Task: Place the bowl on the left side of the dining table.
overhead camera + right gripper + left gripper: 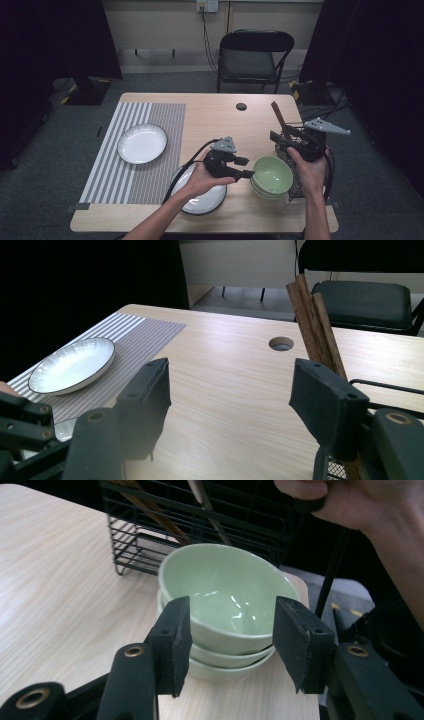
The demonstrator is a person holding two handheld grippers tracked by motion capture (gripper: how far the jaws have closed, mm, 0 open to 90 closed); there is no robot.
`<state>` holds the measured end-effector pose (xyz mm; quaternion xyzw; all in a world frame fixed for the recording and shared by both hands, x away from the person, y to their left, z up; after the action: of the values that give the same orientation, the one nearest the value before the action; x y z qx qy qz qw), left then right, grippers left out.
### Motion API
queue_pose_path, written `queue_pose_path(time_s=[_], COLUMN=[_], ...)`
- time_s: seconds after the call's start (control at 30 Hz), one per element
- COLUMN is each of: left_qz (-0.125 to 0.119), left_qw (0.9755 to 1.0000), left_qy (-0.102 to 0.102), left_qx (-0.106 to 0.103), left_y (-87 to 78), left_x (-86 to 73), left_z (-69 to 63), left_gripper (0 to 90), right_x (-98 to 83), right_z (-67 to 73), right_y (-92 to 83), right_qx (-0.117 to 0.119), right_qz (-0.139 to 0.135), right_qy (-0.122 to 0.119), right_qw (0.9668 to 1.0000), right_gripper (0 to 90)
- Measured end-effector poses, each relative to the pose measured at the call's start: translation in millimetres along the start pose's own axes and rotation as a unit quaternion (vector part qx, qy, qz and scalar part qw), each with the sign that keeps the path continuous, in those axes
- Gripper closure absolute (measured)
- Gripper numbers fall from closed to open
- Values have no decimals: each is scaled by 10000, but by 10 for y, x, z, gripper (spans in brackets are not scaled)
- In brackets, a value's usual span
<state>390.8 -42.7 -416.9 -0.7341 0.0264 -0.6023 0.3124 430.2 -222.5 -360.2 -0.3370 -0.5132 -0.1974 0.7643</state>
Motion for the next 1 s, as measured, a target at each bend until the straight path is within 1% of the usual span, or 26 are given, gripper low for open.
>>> queue_pose_path(time_s=[0.07,0.1,0.17,0.23,0.27,0.33,0.4,0.43,0.5,0.53,0.57,0.63,0.67,0.7,0.73,0.8,0.83,0.9,0.93,0.97,1.0], left_qz=[37,69,69,137,181,181,177,190,236,299,339,377,446,458,474,538,566,677,699,765,758], left_qw=[10000,9998,9995,9991,9987,9983,9984,9980,9971,9964,9955,9943,9930,9924,9925,9922,9915,9893,9886,9880,9875], left_qy=[67,151,285,346,415,462,436,473,621,703,814,926,1029,1088,1085,1067,1115,1278,1319,1323,1370], left_qx=[-59,-53,-148,-197,-232,-293,-328,-361,-376,-356,-351,-373,-363,-355,-309,-348,-352,-189,-171,-223,-190], left_y=[43,80,132,190,214,253,294,305,346,368,388,424,446,473,504,562,578,632,652,666,680], left_x=[-3,-14,-37,-56,-61,-53,-32,-28,-33,-45,-56,-65,-69,-72,-72,-79,-88,-118,-131,-148,-151], left_z=[-57,-96,-171,-248,-274,-315,-350,-362,-407,-428,-453,-496,-511,-525,-528,-530,-535,-534,-537,-543,-546], left_gripper=[506,507,563,558,551,552,542,541,528,523,512,507,507,507,507,508,518,535,548,559,569], right_x=[5,6,5,2,2,2,4,4,3,3,3,2,2,2,1,-1,0,3,3,3,0], right_z=[-1,-2,-9,-22,-24,-23,-26,-28,-30,-33,-31,-34,-34,-34,-33,-27,-26,-33,-38,-47,-58], right_y=[-12,-19,-31,-37,-41,-46,-53,-54,-55,-57,-57,-55,-55,-54,-54,-55,-56,-62,-68,-71,-79], right_qx=[-8,-28,-60,-63,-63,-71,-81,-89,-92,-147,-135,-151,-153,-143,-137,-139,-132,-151,-182,-201,-220], right_qz=[-24,-30,-39,-53,-61,-56,-74,-75,-84,-85,-91,-80,-81,-79,-84,-69,-78,-90,-95,-103,-116], right_qy=[-8,11,19,52,44,38,52,51,52,46,42,32,31,29,38,30,35,25,39,41,67], right_qw=[10000,10000,10000,10000,10000,10000,9999,9999,9999,9998,9999,9998,9998,9999,9999,9999,9999,9998,9998,9997,9997], right_gripper=[322,322,323,323,322,323,322,321,313,308,307,305,305,304,304,304,303,301,300,300,300])
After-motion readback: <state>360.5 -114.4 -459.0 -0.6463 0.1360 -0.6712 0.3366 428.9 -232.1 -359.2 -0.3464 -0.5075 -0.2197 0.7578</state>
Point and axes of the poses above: each handheld gripper's, and its own axes: y roughly forward along the jaws, x roughly out of its top, z roughly to its left, the point moved 6 cm from there along y, roughly forward along the jaws, and after that the axes turned 14 degrees about x, right-handed, at the moved point
